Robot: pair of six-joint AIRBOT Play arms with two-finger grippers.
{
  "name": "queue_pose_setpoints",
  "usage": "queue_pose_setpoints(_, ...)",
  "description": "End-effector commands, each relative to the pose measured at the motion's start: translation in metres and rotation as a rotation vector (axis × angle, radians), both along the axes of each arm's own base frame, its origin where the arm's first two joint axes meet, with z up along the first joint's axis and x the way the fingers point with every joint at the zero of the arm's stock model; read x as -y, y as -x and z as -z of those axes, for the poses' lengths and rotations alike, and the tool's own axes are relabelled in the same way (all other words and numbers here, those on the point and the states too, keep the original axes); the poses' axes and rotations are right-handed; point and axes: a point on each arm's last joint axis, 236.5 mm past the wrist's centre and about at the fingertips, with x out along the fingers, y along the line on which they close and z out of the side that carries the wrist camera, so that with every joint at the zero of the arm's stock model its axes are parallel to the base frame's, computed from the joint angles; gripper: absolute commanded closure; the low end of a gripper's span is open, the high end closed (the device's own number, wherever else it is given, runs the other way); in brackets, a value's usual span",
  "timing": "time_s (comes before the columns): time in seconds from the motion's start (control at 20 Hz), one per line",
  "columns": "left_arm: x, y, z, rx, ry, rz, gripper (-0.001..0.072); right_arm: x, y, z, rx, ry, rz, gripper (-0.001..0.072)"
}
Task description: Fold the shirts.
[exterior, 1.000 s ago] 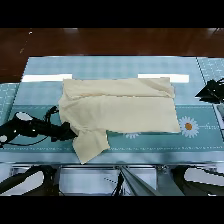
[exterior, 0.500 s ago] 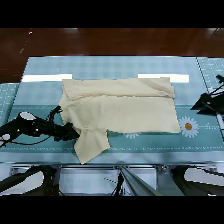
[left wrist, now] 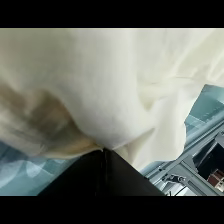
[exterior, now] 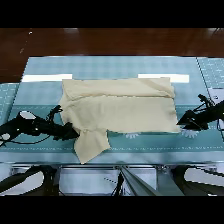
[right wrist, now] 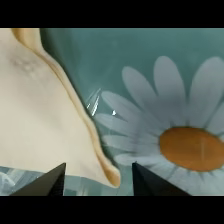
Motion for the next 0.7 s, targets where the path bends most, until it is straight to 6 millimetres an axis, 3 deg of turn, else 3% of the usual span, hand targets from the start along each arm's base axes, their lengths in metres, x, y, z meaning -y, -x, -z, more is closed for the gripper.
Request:
queue_pose_setpoints(0.0, 0.0, -0.017, -0.009, 0.039, 0.007, -0.01, 0.0673, -0.02, 0.0, 0.02, 0.016, 0.024, -0.029, 0.0228)
queue_pose_setpoints(0.05, -0.001, -0.025, -0.013, 0.059, 0.004, -0.01, 0.0673, -0.029, -0.001, 0.025, 0.021, 0.035, -0.056, 0.0275)
queue_pose_setpoints(0.15, -0.002, -0.043, -0.026, 0.099, 0.004, -0.015, 0.0673, -0.04, -0.007, 0.022, 0.036, 0.043, -0.113, 0.0605)
queue_pose_setpoints(0.2, -0.004, -0.056, -0.036, 0.133, 0.007, -0.007, 0.0673, -0.039, -0.015, 0.014, 0.058, 0.048, -0.119, 0.0673)
queue_pose_setpoints(0.3, -0.006, -0.088, -0.07, 0.226, 0.026, 0.004, 0.0673, -0.029, -0.046, -0.019, 0.182, 0.092, -0.112, 0.0687)
queue_pose_setpoints(0.4, -0.006, -0.131, -0.125, 0.376, 0.071, -0.033, 0.0673, -0.025, -0.094, -0.074, 0.401, 0.127, -0.081, 0.0689)
queue_pose_setpoints(0.5, -0.009, -0.172, -0.182, 0.536, 0.101, -0.072, 0.0673, -0.035, -0.14, -0.132, 0.622, 0.087, -0.017, 0.0689)
queue_pose_setpoints(0.6, -0.019, -0.201, -0.207, 0.641, 0.062, -0.115, 0.0673, -0.033, -0.178, -0.166, 0.766, 0.074, 0.073, 0.069)
queue_pose_setpoints(0.65, -0.022, -0.21, -0.208, 0.647, 0.055, -0.14, 0.0674, -0.03, -0.192, -0.171, 0.802, 0.094, 0.099, 0.069)
